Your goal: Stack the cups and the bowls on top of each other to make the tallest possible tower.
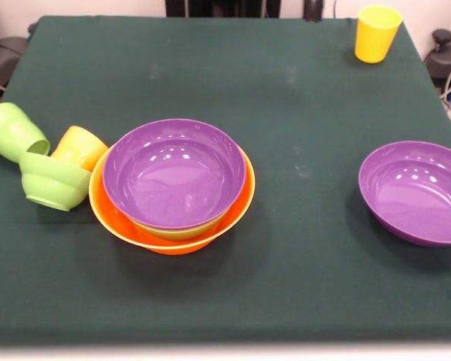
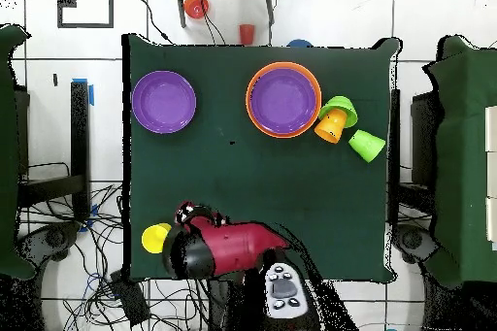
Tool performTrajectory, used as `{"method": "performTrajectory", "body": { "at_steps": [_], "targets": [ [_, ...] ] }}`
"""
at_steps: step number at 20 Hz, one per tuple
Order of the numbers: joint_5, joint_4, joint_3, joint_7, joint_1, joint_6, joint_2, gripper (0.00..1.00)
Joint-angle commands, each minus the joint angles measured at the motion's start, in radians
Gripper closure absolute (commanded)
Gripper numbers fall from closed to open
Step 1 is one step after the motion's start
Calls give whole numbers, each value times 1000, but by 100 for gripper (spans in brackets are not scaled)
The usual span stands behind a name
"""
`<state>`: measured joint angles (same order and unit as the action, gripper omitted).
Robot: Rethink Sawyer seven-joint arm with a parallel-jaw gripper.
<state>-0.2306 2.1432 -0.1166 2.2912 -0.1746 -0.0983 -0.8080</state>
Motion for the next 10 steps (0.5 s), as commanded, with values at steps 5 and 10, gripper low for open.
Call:
{"method": "performTrajectory", "body": {
  "at_steps": [5,10],
  "targets": [
    [164,-137,48,156,111,-136,12,100],
    [198,-106,17,135,98,-113,2,0]
  ]
}}
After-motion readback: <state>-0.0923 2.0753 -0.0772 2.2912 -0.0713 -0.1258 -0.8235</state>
